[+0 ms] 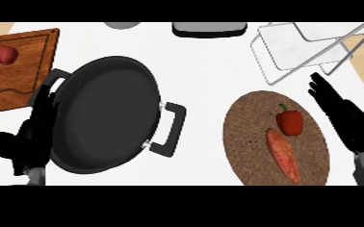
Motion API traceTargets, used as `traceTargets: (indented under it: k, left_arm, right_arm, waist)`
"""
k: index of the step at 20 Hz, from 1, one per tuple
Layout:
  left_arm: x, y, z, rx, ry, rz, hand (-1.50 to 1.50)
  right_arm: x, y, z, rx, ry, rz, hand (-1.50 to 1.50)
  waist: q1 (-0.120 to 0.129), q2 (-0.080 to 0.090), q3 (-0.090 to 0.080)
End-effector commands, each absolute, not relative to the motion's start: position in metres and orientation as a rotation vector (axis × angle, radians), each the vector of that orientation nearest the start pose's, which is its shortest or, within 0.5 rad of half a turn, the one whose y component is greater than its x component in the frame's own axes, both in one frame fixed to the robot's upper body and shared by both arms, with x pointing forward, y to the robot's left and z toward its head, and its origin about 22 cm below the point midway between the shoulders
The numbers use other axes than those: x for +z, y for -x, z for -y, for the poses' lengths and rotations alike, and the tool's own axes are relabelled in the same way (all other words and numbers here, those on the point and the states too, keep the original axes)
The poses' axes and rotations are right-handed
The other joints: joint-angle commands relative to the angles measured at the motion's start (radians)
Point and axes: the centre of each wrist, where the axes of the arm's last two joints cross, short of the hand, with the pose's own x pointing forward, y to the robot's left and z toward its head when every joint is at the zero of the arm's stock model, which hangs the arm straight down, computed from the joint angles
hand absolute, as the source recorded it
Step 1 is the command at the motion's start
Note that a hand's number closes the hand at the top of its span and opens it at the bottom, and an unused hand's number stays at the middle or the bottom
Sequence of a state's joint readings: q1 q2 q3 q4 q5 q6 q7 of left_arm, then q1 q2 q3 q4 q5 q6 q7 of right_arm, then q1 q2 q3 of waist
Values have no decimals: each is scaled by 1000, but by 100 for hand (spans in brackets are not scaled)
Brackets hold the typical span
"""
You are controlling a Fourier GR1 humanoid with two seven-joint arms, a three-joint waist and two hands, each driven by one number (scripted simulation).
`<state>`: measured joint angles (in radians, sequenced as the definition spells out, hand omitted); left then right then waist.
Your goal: Pick the sweet potato from the placemat and place it in the tiered shelf
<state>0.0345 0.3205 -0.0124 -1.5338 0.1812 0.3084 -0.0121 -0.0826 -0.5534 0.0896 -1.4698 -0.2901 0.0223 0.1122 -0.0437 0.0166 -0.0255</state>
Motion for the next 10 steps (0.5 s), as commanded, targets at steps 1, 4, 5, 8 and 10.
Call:
traceTargets:
  k: [1,4,5,8,10]
  left_arm:
    - [5,-254,-286,59,-293,1526,0]
    - [23,-257,-270,-124,-245,1590,0]
    - [24,-264,-249,-188,-214,1613,0]
    - [18,-258,-260,-116,-200,1591,0]
    - [21,-260,-256,-179,-188,1596,0]
  right_arm:
    - [60,-273,357,246,139,1403,-150]
    - [82,-277,369,256,-12,1516,-150]
    - [86,-284,371,270,-49,1521,-150]
    - [0,-269,315,-424,-471,1411,150]
    - [81,-262,410,358,507,1429,150]
  waist:
    - [36,-14,25]
    - [29,-16,26]
    - [28,-14,27]
    - [-39,0,68]
    - [-14,-8,18]
